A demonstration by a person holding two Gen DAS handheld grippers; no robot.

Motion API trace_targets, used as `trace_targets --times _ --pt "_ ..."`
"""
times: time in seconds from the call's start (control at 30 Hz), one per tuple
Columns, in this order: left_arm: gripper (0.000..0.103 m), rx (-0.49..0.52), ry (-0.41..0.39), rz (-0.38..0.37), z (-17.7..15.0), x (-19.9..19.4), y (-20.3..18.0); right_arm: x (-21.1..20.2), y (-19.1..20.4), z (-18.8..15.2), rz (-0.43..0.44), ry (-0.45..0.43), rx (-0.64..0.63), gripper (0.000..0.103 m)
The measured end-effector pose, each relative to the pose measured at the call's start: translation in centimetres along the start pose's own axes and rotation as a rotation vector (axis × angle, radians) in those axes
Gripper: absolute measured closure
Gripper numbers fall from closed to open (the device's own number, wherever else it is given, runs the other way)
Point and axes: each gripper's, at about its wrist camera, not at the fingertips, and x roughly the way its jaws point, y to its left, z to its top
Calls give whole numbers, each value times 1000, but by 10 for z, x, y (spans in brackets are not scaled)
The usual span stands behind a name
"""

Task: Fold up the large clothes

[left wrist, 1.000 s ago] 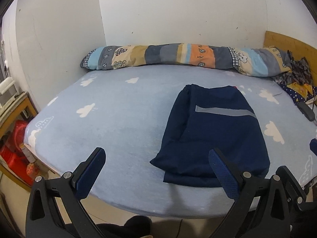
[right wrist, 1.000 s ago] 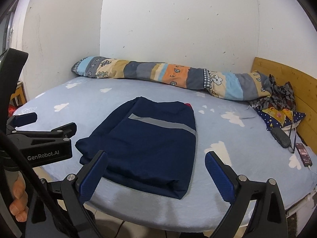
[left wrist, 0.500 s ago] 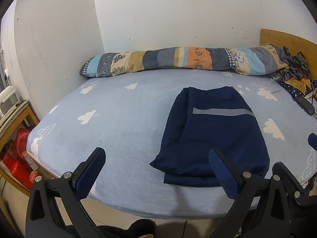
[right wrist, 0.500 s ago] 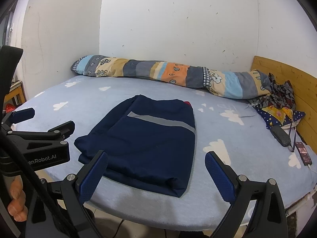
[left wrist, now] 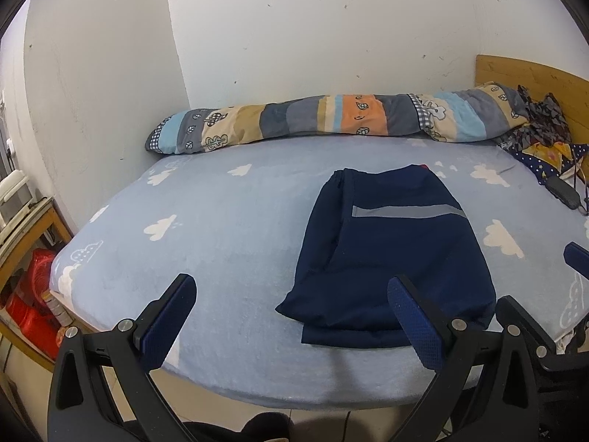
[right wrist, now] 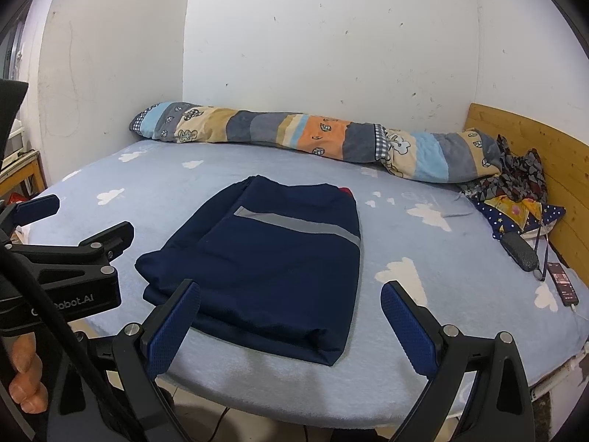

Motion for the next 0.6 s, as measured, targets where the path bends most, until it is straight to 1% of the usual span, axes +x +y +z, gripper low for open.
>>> trace_targets --times 0.23,0.33,0.47,0.5,0.53,0.6 --pt "0 32 37 20 -4 9 1 9 7 -4 -33 44 -32 3" --pt "0 19 56 -16 -6 13 6 16 9 -6 -52 69 -54 3" --pt "0 -24 53 -60 -7 12 16 23 11 -9 -61 103 -69 3" --pt "0 -31 46 -53 -8 12 18 24 12 -9 -62 107 -72 3" --pt "0 -31 39 -23 -8 12 19 25 12 -9 -67 108 -76 3" --pt "0 -27 41 -15 -8 12 18 26 14 -10 -79 114 -88 3"
